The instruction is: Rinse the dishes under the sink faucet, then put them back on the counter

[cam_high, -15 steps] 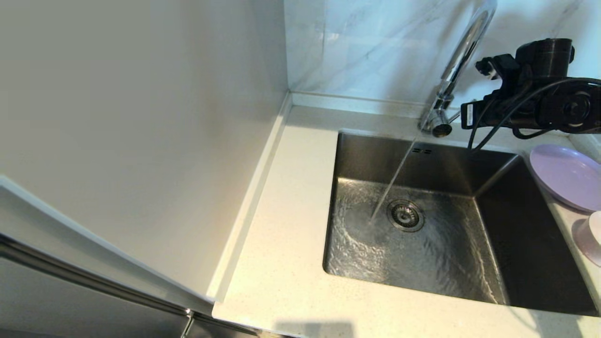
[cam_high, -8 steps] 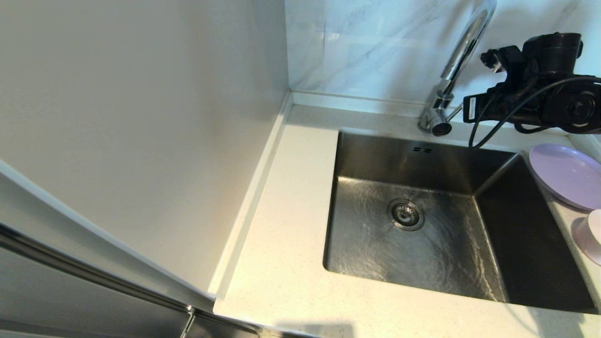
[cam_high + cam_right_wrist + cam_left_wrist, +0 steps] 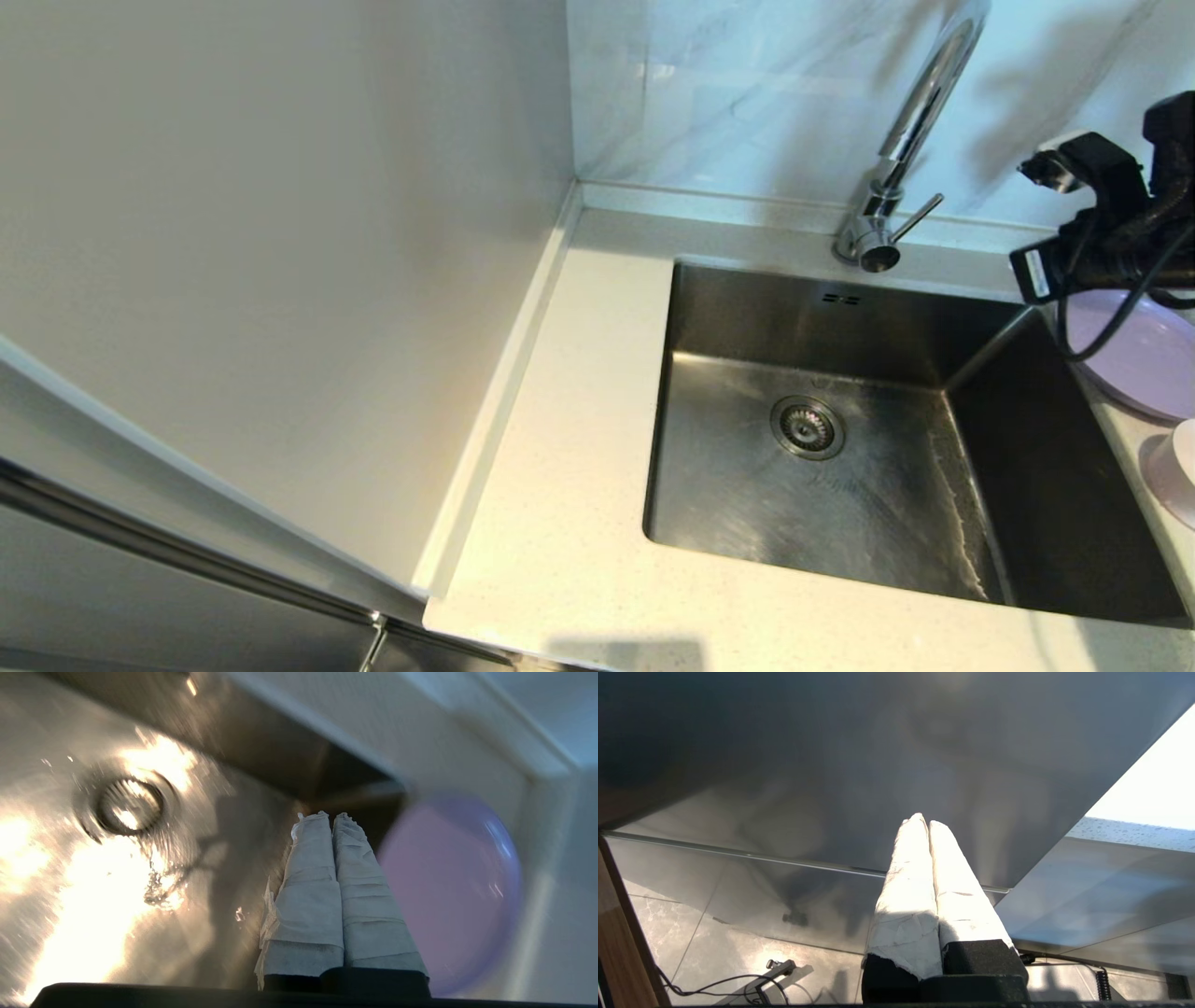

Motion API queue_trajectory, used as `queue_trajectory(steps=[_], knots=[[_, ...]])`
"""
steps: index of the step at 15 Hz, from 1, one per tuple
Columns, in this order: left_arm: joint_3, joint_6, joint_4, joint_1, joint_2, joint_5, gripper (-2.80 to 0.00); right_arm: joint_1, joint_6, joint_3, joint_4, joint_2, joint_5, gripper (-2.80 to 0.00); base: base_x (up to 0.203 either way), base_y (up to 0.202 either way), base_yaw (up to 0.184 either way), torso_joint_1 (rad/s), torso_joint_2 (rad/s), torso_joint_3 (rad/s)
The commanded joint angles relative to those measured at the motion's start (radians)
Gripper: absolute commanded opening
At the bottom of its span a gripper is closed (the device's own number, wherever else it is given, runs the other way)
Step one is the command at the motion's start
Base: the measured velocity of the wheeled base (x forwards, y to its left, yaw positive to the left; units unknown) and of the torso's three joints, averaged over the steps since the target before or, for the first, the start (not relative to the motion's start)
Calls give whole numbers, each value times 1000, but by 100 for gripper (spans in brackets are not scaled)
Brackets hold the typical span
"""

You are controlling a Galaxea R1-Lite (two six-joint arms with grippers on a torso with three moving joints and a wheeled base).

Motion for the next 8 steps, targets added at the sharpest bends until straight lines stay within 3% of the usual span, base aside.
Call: queue_trajectory(steps=[1, 5, 8], knots=[[0, 0, 0, 0, 0, 1, -280, -41, -39, 128, 15, -146, 4, -280, 0, 0, 0, 0, 0, 0], [0, 0, 0, 0, 0, 1, -280, -92, 81, 357, 16, -390, 3, -280, 0, 0, 0, 0, 0, 0], [0, 0, 0, 0, 0, 1, -280, -144, 142, 628, -35, -588, -4, -280, 0, 0, 0, 0, 0, 0]])
